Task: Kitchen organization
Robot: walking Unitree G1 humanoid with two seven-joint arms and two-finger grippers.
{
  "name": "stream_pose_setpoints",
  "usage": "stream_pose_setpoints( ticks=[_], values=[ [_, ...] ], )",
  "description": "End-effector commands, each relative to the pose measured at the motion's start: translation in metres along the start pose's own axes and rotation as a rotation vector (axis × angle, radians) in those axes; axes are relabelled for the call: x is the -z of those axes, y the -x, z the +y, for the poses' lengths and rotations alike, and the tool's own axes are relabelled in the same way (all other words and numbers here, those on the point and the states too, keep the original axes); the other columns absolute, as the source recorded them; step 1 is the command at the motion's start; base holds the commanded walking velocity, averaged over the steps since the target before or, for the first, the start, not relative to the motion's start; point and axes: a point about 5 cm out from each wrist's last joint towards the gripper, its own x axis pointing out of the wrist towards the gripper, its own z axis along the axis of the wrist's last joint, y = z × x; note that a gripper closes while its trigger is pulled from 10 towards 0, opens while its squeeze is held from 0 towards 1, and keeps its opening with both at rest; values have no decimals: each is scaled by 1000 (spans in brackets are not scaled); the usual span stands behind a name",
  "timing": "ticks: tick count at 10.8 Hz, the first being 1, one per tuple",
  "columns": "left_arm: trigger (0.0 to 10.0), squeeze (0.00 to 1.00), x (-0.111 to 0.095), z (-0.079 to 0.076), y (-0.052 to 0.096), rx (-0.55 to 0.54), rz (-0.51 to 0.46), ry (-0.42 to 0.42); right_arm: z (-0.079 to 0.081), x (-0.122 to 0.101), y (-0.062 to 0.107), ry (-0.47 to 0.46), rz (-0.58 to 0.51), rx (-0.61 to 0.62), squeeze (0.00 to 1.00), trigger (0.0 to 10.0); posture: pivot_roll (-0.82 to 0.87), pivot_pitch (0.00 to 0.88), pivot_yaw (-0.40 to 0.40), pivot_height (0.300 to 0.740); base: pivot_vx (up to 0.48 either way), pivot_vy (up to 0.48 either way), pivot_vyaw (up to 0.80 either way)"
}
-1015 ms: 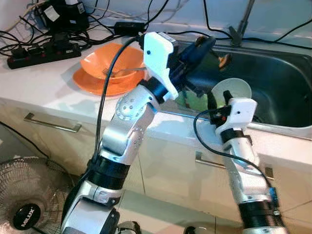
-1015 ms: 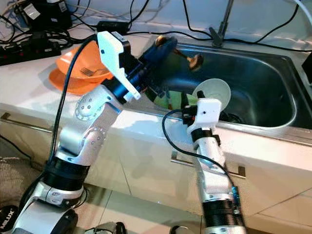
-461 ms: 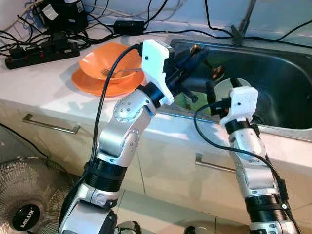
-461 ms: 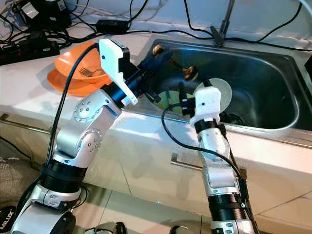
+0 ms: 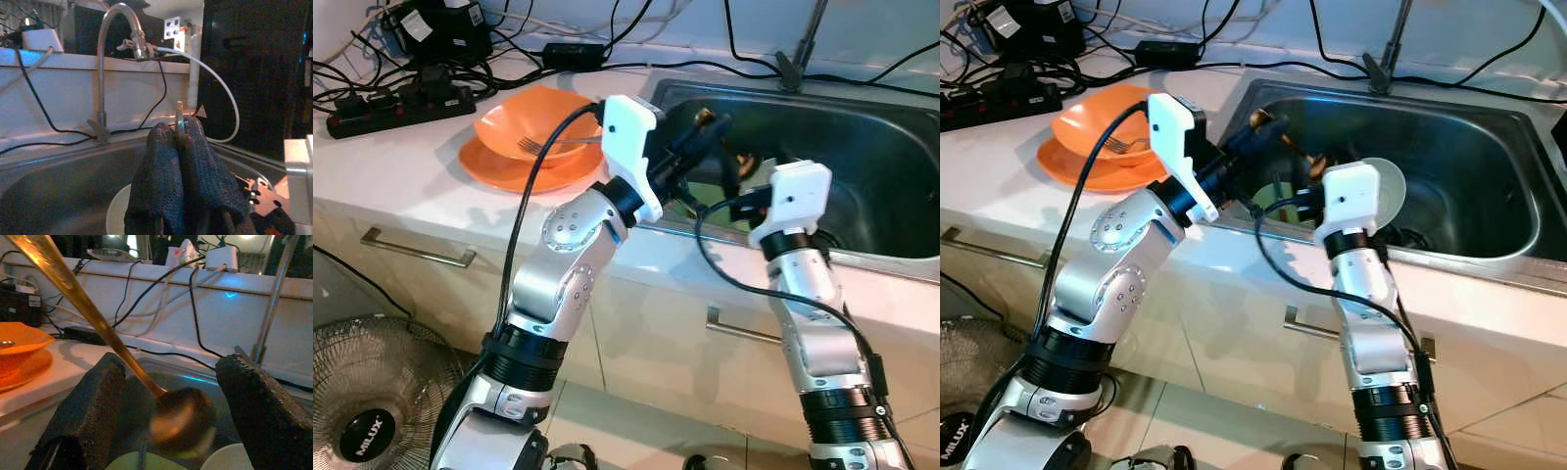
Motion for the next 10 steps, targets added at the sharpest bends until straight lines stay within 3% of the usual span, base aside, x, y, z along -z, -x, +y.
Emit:
stream_pose_setpoints(
  ticks=[1,5,7,10],
  values=[
    [10000,0,0,-3,0,21,8,-2,3,-8,-3,-1,-27,-14,0,10000,14,59,55,740,0,0,0],
    [10000,0,4,-5,0,45,33,5,6,-8,-5,-10,-24,-33,0,10000,20,69,55,740,0,0,0],
    [10000,0,5,-5,1,48,43,3,6,-7,-5,-18,-22,-29,0,0,20,70,55,740,0,0,0],
    [10000,0,5,-5,3,52,53,0,8,-6,-4,-28,-18,-33,0,0,26,54,56,740,0,0,0]
  ],
)
